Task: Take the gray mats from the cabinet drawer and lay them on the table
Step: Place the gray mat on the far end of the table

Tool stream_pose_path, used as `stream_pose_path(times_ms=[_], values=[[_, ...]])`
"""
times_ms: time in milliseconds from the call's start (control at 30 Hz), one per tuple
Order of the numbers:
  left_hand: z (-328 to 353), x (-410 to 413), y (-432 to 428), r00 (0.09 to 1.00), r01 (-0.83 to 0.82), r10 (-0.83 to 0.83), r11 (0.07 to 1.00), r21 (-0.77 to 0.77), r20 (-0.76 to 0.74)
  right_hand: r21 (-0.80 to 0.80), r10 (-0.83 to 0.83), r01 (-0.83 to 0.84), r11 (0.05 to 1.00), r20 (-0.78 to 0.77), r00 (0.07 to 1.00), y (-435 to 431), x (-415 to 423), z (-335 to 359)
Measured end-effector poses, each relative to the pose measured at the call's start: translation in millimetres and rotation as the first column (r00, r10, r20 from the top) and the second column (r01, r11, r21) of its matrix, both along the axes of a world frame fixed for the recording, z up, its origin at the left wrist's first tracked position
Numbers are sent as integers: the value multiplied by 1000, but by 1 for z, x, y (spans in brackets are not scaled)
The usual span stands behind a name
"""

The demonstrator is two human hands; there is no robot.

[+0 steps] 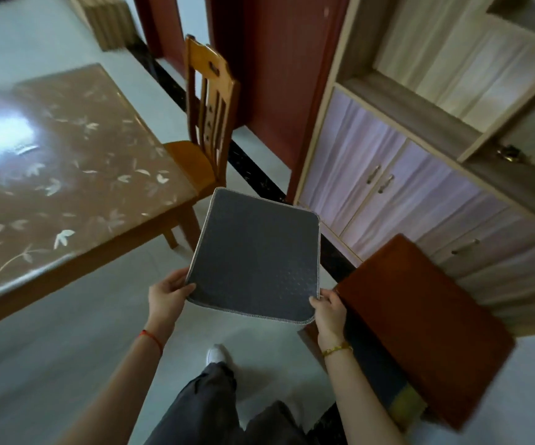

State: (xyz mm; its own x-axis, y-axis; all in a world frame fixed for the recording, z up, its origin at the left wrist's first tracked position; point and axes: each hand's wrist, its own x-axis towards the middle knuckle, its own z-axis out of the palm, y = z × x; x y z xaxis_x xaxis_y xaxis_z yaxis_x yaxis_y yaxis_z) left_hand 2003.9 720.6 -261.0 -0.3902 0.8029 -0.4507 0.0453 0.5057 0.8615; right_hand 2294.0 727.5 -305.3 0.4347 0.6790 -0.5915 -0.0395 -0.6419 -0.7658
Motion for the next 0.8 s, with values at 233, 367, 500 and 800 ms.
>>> stream_pose_path(times_ms=[233,367,500,800], values=[[12,-87,44,994,-106,107,992,72,-16,97,97,-98,990,20,995,80,-86,18],[18,-117,72,982,-186,188,975,121,-2,146,129,-126,981,-13,992,127,-122,26],[19,-131,96,970,-242,242,960,139,17,185,179,-172,968,-22,984,163,-139,33],[13,-142,182,896,-442,443,878,181,40,198,346,-329,923,-56,937,298,-166,31]])
